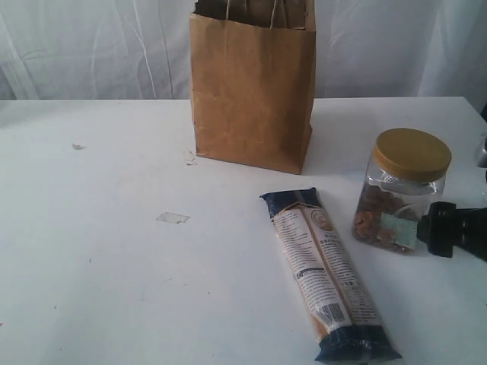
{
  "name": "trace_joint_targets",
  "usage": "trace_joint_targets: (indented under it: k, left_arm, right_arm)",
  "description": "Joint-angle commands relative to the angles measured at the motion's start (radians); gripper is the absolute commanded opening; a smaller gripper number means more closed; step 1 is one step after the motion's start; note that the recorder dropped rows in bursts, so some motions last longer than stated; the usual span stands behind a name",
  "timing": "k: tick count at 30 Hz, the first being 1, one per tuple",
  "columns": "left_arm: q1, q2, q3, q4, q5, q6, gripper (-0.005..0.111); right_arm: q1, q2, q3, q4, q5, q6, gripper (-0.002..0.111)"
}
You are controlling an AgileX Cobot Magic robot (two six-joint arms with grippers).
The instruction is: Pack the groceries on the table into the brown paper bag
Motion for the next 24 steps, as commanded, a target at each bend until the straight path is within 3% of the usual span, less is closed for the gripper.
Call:
trace_joint_targets:
  k: [1,7,12,15,16,19,20,24]
  left_arm:
    - [-0.006,-0.008,0.003,-0.002,0.001,-0.003,0.0]
    - [-0.006,-0.008,0.003,-0.002,0.001,-0.003,0.0]
    - [-0.006,-0.008,0.003,-0.002,0.001,-0.003,0.0]
    - [-0.006,-0.008,0.003,-0.002,0.001,-0.003,0.0]
    - [-0.006,-0.008,0.003,-0.002,0.001,-0.003,0.0]
    - [-0.006,-0.008,0.003,-0.002,0.001,0.0,0.0]
    - [-0.006,-0.008,0.003,-0.002,0.001,0.0,0.0]
    - [-0.006,-0.008,0.003,-0.002,0.001,-0.002,0.0]
  right_arm:
    - [0.058,-0.067,-0.002,0.087,0.118,-0.087,0.089]
    - [0.212,-0.092,-0.002,0.421,0.23,-0.503,0.089]
    - [0.261,-0.014,-0.002,0.459,0.146,-0.549,0.084]
    - [0.261,0.069,-0.002,0.437,0.04,-0.543,0.059]
    - [0.261,0.105,-0.002,0.437,-0.004,-0.543,0.043]
    - [0.261,0.185,-0.017,0.421,-0.126,-0.555,0.007]
    - [0.261,0.202,-0.025,0.421,-0.161,-0.555,0.0]
    - [0.261,0.28,-0.05,0.421,-0.277,-0.563,0.0]
